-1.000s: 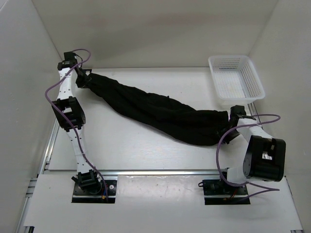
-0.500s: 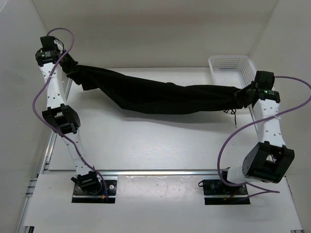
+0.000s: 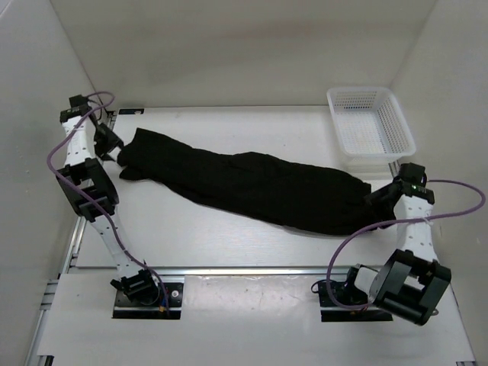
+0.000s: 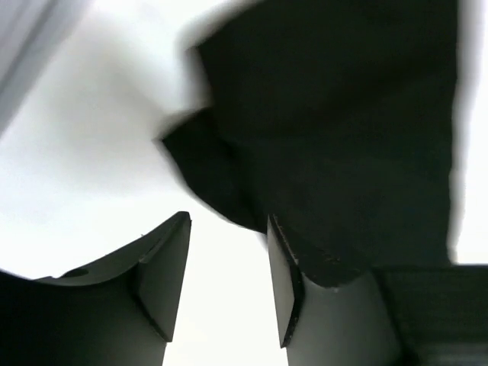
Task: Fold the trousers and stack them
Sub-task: Fold the trousers
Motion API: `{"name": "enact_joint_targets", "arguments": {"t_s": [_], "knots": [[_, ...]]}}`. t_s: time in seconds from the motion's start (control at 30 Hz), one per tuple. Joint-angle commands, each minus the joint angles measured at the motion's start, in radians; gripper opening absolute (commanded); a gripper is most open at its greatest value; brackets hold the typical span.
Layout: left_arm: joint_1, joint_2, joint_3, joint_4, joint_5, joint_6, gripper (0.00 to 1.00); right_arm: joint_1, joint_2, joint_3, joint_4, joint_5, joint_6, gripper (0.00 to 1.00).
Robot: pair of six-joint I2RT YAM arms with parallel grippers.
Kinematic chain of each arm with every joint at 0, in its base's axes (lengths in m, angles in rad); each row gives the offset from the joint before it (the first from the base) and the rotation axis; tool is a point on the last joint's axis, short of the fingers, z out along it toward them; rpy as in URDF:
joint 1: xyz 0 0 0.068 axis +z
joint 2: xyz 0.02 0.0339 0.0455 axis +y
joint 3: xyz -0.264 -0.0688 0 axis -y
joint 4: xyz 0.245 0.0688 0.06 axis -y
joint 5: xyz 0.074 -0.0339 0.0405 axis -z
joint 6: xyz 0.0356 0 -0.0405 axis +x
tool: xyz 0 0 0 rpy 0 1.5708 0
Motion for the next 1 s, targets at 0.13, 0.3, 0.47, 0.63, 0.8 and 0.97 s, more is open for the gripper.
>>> {"name": "enact_joint_targets", "arguments": {"t_s": [0.13,0.3,0.47,0.63,0.8,0.97], "knots": [[0.037,-0.076,0.025,0.028,-0.036,0.014,0.57,-0.080,-0.106,0.099,-0.066,0.081,-0.042,0.64],[-0.008,-0.089,0.089,0.010,0.054,0.069,0.23,-0.043,-0.065,0.199,-0.030,-0.047,-0.053,0.20],[-0.097,-0.089,0.022,0.010,0.080,0.097,0.10,0.142,0.018,0.219,0.030,-0.081,-0.073,0.00],[-0.122,-0.029,-0.098,0.046,0.085,0.082,0.17,0.187,0.133,0.065,0.082,-0.124,-0.036,0.05],[-0.122,0.042,-0.116,0.037,0.050,0.072,0.35,0.187,0.242,-0.029,0.127,-0.141,-0.007,0.19],[-0.092,0.008,-0.052,0.014,0.028,0.072,0.41,0.187,0.233,0.033,0.112,-0.114,-0.019,0.20]]}}
